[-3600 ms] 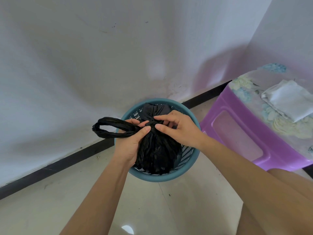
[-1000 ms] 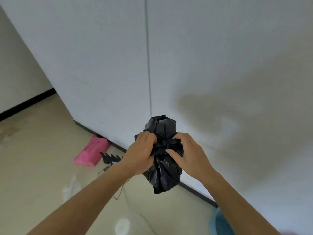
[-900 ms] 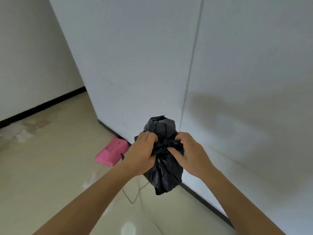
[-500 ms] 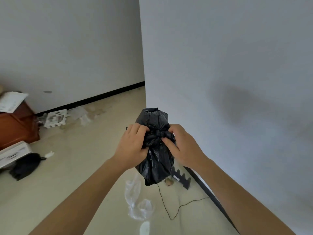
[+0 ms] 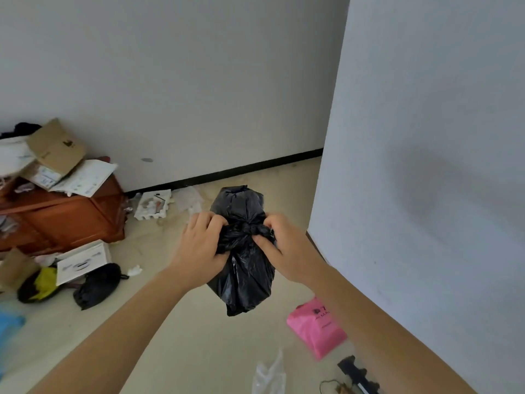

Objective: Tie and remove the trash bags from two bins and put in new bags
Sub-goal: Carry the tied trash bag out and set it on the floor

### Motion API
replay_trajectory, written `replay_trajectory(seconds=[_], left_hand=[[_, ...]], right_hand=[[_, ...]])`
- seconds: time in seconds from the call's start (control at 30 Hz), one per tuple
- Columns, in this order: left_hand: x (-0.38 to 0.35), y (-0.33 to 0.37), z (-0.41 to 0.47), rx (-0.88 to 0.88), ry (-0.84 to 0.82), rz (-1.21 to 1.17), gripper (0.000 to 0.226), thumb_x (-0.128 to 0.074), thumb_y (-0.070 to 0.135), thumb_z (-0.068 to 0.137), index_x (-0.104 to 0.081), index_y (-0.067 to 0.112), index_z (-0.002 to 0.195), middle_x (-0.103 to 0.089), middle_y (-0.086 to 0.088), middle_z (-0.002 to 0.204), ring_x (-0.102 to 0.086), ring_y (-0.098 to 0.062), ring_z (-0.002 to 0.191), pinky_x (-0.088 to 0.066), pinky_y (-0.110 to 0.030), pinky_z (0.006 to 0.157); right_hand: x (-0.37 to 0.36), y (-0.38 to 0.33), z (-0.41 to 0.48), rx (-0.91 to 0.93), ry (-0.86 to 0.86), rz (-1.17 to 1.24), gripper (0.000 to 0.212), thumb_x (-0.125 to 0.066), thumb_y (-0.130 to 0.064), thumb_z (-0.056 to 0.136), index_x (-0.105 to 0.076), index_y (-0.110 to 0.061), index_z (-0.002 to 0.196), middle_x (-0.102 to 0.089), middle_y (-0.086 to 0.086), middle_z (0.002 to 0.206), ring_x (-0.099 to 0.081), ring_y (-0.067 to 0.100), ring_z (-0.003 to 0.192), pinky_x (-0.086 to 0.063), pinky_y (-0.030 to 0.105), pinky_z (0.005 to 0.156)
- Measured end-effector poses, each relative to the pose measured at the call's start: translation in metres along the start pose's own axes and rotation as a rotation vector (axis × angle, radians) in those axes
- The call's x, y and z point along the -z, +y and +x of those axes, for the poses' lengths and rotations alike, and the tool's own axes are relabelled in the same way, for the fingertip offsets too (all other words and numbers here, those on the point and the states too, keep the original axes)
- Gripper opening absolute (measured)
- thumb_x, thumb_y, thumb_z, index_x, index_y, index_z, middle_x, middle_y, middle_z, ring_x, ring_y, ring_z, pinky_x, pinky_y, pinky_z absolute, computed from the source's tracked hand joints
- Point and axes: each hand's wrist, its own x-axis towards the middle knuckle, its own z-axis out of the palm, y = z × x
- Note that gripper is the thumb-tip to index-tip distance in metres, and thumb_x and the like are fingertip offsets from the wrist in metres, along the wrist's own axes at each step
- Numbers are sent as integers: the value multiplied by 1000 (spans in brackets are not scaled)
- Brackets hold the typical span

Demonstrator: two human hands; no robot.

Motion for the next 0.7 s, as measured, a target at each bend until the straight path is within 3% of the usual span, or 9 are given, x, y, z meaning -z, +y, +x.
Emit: replay_trajectory(seconds=[0.1,0.33,0.57,0.7], left_hand=[[-12,-65,42,63,-23,-17,45,-77,26,72,-56,13,109,-53,-6,109,-49,-28,100,-46,-40,86],[-72,-212,185,77,-62,-184,45,-70,38,83,-51,15,117,-50,0,113,-51,-19,102,-40,-25,81],[-106,-278,383,-111,-223,-316,79,-46,83,77,-44,25,130,-43,12,123,-42,-5,113,-39,-23,97],[-152,-275,494,-207,-253,-391,57,-48,65,86,-48,25,126,-46,10,120,-47,-7,108,-43,-23,91]], right_hand=[[-26,10,79,31,-55,-10,20,-52,-41,99,-46,-22,102,-50,-8,95,-51,7,75,-39,18,63],[-93,60,279,-20,-88,-74,20,-52,-44,99,-45,-27,104,-45,-18,84,-46,2,64,-30,16,57],[-71,136,435,-197,16,-77,25,-49,-48,98,-47,-28,113,-56,-12,100,-58,6,85,-54,33,74],[-44,204,492,-300,89,-113,28,-49,-49,99,-45,-28,118,-55,-11,104,-58,5,85,-53,28,74]])
